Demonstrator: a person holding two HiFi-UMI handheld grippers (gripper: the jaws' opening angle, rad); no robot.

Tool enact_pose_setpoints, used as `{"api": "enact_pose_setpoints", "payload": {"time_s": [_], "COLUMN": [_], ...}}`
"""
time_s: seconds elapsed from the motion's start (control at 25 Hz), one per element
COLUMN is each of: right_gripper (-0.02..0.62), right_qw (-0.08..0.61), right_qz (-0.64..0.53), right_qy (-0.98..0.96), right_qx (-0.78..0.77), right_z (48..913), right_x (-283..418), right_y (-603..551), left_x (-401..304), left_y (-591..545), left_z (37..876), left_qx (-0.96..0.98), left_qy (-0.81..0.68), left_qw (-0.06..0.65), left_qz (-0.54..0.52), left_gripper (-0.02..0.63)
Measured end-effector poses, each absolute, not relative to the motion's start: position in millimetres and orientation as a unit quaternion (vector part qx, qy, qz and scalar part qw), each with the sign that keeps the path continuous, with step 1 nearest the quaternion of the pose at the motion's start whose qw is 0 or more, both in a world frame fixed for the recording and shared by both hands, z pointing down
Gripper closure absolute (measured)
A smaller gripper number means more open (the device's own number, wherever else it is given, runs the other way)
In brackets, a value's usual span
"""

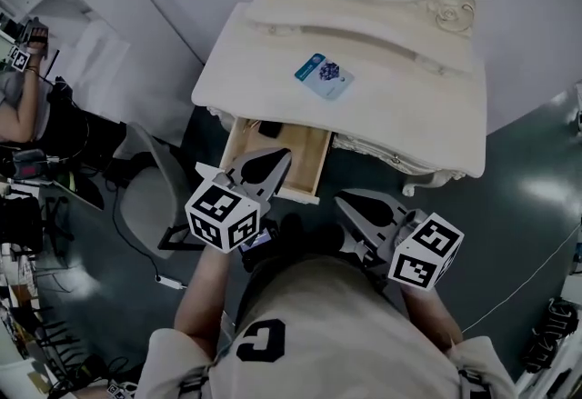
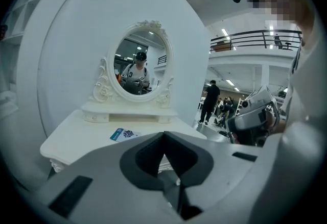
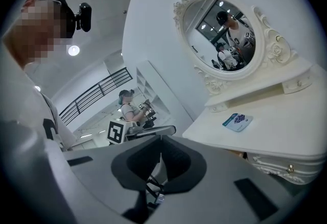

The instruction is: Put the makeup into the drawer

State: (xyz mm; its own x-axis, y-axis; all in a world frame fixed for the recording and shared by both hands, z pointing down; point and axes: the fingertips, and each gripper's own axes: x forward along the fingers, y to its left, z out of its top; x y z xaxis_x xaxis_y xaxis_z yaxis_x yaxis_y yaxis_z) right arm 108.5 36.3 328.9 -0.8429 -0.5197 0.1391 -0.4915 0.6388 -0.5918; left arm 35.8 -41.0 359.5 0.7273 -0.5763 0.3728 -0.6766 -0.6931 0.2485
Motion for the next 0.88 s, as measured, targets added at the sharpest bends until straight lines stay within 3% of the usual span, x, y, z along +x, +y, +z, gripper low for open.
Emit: {"api": "enact_pose_setpoints", "payload": {"time_s": [0.32, 0.88], "right_gripper": [0.568, 0.568], "right_qw": [-0.002, 0.035], "right_qz": [-0.350, -0.438], "right_qy": [0.883, 0.803], "right_qx": [-0.311, -0.402], "right_z": [341.7, 373.0], "right_x": [76.0, 25.6], "right_y": [15.6, -38.3], "left_x": [5.8, -47.9], "left_y": [-50.6, -69.1], "left_z": [351.3, 354.8], "left_qx": [0.928, 0.956], "left_qy": [-0.308, -0.219], "left_qw": [0.183, 0.168], "left_qz": [0.105, 0.096], "left_gripper": [0.550, 0.549]}}
